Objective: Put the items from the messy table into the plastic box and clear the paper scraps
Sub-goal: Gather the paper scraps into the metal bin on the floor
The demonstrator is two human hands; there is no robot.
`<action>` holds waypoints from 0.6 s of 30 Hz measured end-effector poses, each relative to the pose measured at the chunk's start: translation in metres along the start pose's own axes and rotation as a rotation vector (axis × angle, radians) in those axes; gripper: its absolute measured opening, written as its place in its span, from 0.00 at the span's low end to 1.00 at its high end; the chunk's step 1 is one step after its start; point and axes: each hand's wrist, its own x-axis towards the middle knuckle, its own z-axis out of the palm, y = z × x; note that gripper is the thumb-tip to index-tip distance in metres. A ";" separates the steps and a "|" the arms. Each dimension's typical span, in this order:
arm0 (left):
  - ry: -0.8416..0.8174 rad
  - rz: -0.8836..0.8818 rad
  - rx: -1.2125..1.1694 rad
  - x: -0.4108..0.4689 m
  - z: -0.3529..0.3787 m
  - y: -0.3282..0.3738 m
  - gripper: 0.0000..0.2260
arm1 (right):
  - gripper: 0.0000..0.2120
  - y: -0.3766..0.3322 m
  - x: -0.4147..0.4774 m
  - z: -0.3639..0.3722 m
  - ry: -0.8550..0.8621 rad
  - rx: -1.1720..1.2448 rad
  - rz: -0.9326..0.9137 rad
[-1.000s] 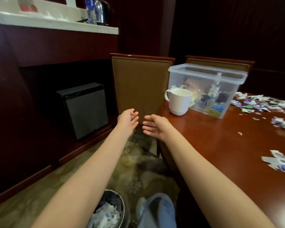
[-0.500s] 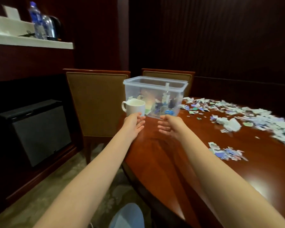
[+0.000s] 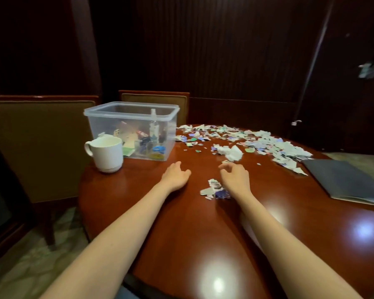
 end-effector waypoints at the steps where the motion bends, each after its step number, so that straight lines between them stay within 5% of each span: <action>1: -0.024 0.009 0.079 0.003 0.004 0.000 0.26 | 0.15 0.009 0.002 -0.006 0.014 -0.071 -0.006; 7: -0.201 0.171 0.276 0.002 0.019 0.013 0.28 | 0.21 0.041 0.007 -0.022 -0.172 -0.127 0.016; 12: -0.356 0.361 0.345 -0.017 0.039 0.038 0.40 | 0.21 0.039 0.015 -0.022 -0.110 0.167 0.066; 18: -0.309 0.469 0.330 -0.006 0.071 0.066 0.47 | 0.19 0.043 0.026 -0.020 -0.036 0.614 0.173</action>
